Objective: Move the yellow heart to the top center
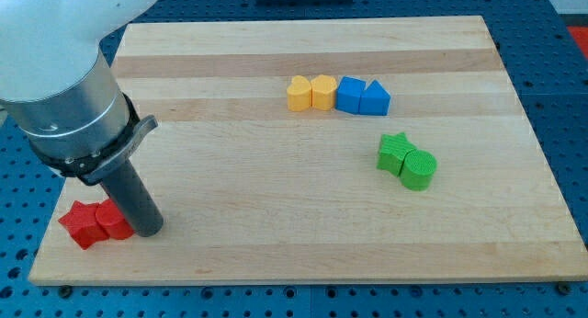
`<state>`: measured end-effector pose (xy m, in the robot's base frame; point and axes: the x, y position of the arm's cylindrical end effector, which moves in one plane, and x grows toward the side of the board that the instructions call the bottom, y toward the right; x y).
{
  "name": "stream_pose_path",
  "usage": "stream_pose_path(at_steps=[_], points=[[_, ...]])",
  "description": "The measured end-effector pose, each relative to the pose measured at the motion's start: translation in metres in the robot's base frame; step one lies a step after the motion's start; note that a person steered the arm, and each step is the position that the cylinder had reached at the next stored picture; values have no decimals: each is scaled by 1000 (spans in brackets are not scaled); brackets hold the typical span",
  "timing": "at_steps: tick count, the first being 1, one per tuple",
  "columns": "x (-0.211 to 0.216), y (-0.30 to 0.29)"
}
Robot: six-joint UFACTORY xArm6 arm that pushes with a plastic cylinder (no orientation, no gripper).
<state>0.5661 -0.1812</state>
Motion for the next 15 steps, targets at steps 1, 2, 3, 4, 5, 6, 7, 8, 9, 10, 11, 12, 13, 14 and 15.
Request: stream_pose_path(at_steps=[1, 2, 3, 4, 5, 6, 7, 8, 9, 10, 11, 12, 13, 14, 15], points=[[0, 0], [-4, 1], [-11, 85], [-14, 147], [-23, 174], [-72, 183], [-124, 183], [-177, 180], [-221, 162], [-261, 136], [-260, 133], [-284, 133], [-309, 133], [-303, 111], [-303, 47]])
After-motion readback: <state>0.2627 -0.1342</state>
